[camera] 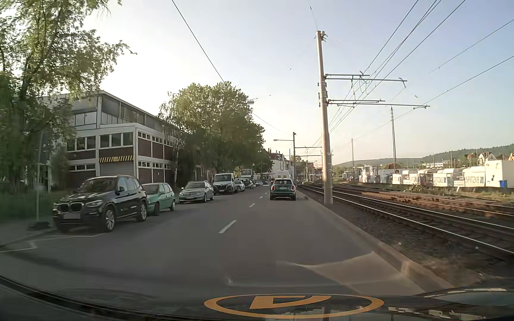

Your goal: Follow the waypoints while adhering to traffic rules and regulations

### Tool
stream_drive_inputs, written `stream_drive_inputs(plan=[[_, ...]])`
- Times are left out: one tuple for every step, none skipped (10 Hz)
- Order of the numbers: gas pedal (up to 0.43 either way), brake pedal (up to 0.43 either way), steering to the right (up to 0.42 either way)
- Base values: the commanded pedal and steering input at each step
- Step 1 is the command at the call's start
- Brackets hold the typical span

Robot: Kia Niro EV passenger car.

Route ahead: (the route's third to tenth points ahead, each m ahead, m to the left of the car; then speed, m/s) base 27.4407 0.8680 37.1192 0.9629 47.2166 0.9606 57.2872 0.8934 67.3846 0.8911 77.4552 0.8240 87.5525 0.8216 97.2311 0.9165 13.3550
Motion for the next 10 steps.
stream_drive_inputs(plan=[[0.15,0.0,-0.001],[0.15,0.0,-0.001],[0.15,0.0,0.0],[0.15,0.0,-0.001],[0.138,0.0,0.0],[0.138,0.0,-0.001],[0.138,0.0,0.0],[0.13,0.0,-0.001],[0.118,0.0,-0.001],[0.118,0.0,-0.001]])
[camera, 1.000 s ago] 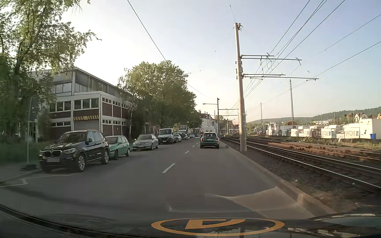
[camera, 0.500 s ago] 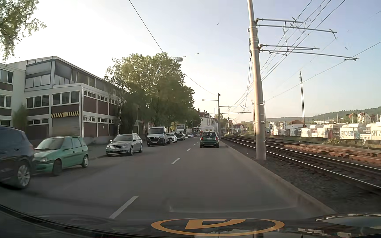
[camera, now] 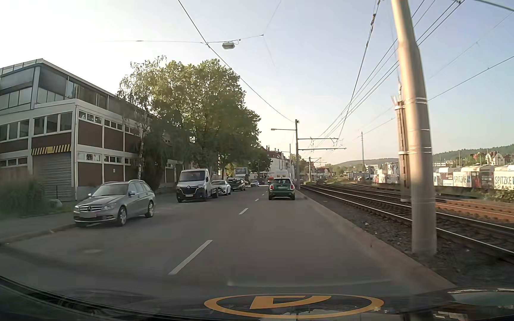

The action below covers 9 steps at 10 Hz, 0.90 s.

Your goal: Follow the waypoints while adhering to traffic rules and regulations

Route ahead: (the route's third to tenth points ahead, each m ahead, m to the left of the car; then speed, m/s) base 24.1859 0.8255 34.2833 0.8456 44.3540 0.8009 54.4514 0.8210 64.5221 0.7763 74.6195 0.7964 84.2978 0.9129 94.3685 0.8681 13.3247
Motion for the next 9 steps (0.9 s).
stream_drive_inputs(plan=[[0.118,0.0,-0.002],[0.118,0.0,-0.002],[0.11,0.0,-0.002],[0.11,0.0,-0.002],[0.11,0.0,-0.002],[0.11,0.0,-0.002],[0.11,0.0,-0.002],[0.11,0.0,-0.002],[0.11,0.0,-0.002]])
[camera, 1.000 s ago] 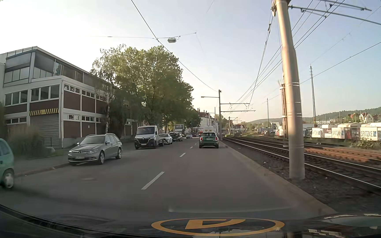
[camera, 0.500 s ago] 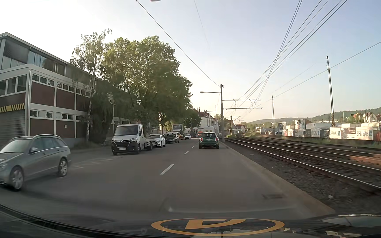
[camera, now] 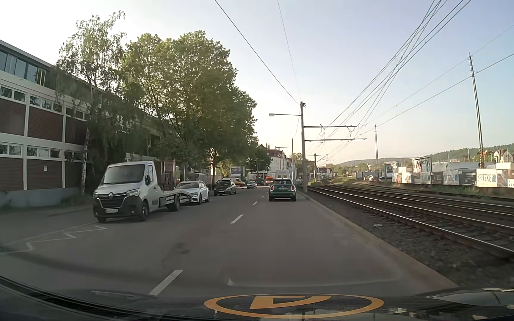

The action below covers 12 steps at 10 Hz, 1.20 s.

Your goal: Follow the waypoints while adhering to traffic rules and regulations

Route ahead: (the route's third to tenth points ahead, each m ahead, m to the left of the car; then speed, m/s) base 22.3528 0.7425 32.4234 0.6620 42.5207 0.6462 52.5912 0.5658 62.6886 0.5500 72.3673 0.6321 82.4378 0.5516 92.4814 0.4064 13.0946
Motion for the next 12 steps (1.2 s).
stream_drive_inputs(plan=[[0.11,0.0,-0.002],[0.11,0.0,-0.002],[0.11,0.0,-0.001],[0.11,0.0,-0.001],[0.11,0.0,-0.001],[0.11,0.0,-0.001],[0.11,0.0,-0.001],[0.11,0.0,-0.001],[0.11,0.0,-0.001],[0.11,0.0,-0.001],[0.11,0.0,-0.001],[0.11,0.0,-0.001]])
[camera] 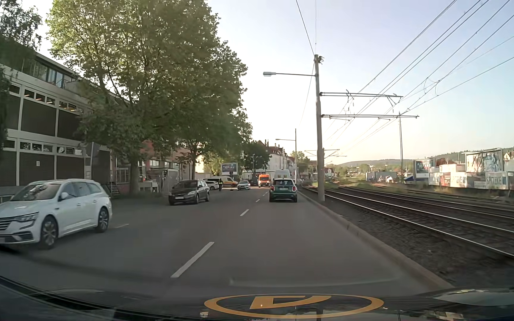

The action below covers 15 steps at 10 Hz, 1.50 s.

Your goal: Follow the waypoints while adhering to traffic rules and regulations

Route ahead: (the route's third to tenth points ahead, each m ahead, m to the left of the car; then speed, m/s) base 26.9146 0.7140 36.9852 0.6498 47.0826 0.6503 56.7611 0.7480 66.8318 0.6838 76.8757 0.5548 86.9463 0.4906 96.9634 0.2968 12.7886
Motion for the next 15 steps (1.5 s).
stream_drive_inputs(plan=[[0.11,0.0,-0.001],[0.11,0.0,-0.001],[0.11,0.0,-0.001],[0.098,0.0,-0.001],[0.098,0.0,-0.001],[0.098,0.0,-0.001],[0.098,0.0,-0.001],[0.098,0.0,-0.001],[0.11,0.0,-0.001],[0.11,0.0,-0.001],[0.11,0.0,-0.001],[0.11,0.0,-0.001],[0.11,0.0,-0.001],[0.11,0.0,-0.001],[0.11,0.0,-0.001]])
